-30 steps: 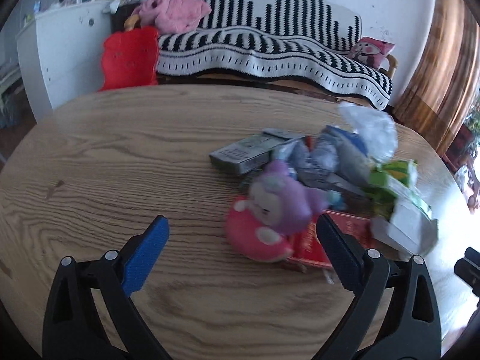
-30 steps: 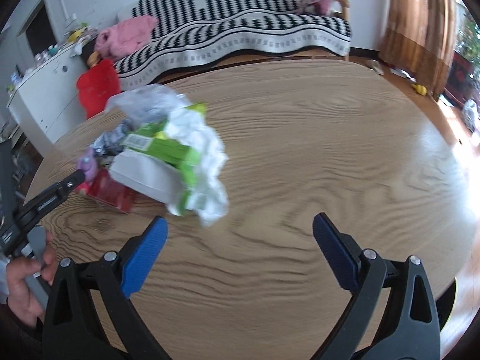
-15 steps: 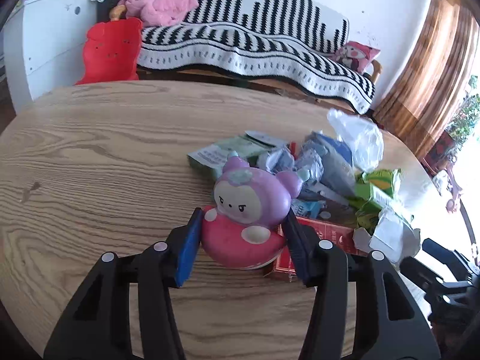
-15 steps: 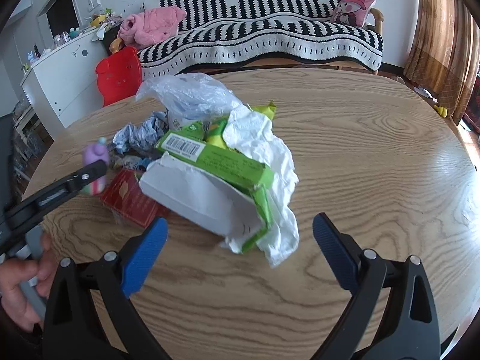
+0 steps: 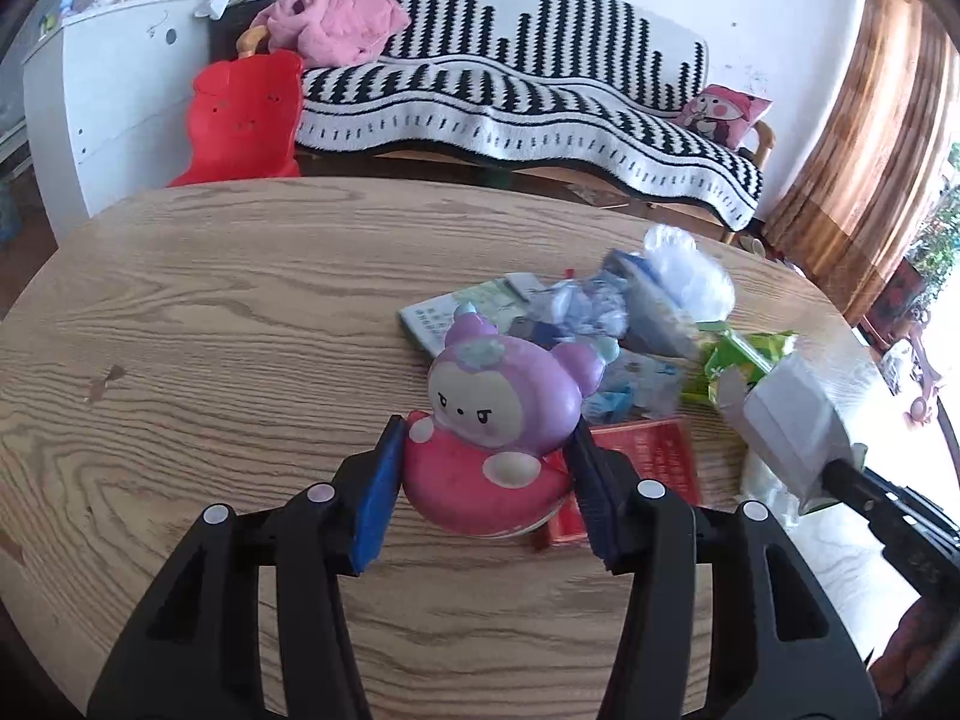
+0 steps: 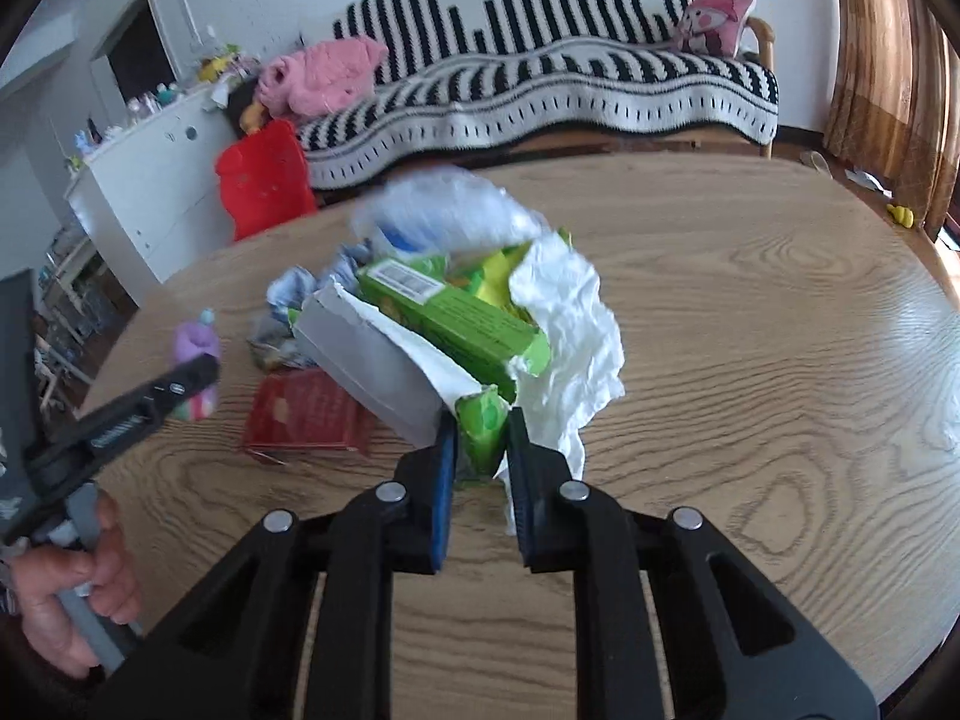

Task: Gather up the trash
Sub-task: 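Grasp the pink-purple toy with the left gripper while the right grasps the green-white package, then carry toy and package to the bin and open both grippers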

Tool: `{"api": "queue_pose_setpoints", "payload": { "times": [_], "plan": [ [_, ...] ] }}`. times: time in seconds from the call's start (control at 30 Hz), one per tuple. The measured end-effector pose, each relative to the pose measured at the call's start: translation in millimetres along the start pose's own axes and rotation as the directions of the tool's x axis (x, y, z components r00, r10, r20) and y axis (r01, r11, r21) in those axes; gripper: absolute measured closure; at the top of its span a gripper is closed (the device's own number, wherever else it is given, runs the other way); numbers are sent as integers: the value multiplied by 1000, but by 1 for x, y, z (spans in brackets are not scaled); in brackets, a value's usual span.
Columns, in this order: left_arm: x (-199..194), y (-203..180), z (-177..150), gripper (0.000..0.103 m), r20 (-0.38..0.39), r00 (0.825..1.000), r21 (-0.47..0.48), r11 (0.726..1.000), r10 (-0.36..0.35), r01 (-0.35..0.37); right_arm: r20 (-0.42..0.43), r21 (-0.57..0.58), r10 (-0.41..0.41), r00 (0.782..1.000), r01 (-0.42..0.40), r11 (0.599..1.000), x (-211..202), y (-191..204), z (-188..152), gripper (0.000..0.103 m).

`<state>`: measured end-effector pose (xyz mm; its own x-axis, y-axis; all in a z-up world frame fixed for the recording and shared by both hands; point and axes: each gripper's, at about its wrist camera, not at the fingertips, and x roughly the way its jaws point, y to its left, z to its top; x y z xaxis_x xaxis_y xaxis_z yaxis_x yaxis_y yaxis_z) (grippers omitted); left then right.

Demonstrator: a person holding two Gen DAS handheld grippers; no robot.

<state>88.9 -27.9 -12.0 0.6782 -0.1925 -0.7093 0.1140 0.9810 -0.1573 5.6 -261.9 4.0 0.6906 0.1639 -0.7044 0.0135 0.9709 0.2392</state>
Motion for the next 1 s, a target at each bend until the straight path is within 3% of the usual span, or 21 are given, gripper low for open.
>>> {"api": "queue_pose_setpoints", "payload": {
  "times": [0.2, 0.5, 0.77, 1.0],
  "plan": [
    [-16, -36, -7, 52, 25, 999, 66, 997, -30, 29, 49, 39, -10, 999, 9, 999, -43, -26, -5, 86],
    [-33, -134, -33, 52, 3, 991, 206, 970, -131, 127, 65, 122, -143, 988, 134, 983, -109, -110, -34, 86],
    [-49, -251, -80, 52, -53, 968, 349, 904, -245, 248, 61, 246, -287, 956, 264, 932, -178, -216, -82, 86],
    [-65, -360, -143, 52, -150, 921, 456, 802, -359, 386, 19, 366, -387, 922, 354, 861, -231, -299, -137, 86]
  ]
}}
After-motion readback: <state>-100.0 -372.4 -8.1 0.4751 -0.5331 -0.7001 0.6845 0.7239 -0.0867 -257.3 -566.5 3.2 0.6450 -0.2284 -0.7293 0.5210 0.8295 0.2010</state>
